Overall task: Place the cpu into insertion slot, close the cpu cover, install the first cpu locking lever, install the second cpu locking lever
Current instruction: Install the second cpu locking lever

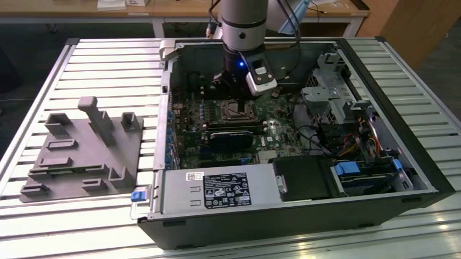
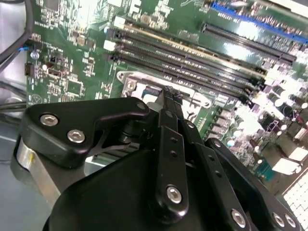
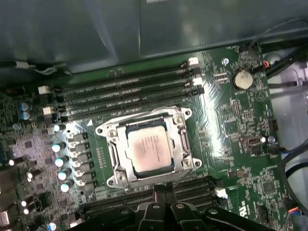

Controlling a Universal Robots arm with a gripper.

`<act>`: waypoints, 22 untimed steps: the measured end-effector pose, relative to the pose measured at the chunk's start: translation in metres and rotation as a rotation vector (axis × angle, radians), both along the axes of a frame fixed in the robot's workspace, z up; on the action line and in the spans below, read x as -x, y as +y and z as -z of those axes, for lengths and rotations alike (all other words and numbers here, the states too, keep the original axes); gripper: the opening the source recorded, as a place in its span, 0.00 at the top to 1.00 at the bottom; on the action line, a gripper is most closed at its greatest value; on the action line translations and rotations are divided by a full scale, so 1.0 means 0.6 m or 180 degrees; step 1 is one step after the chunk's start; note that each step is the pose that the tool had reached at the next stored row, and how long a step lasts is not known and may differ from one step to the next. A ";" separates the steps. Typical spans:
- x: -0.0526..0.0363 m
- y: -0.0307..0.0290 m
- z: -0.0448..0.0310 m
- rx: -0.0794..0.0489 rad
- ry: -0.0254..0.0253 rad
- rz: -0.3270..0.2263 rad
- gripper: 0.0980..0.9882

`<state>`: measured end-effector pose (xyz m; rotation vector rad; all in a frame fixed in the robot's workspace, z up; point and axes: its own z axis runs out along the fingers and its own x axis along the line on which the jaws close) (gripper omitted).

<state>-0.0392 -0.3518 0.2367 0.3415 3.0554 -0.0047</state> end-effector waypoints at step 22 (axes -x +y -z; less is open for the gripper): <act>0.024 -0.0177 0.024 -0.0019 0.0005 -0.0086 0.99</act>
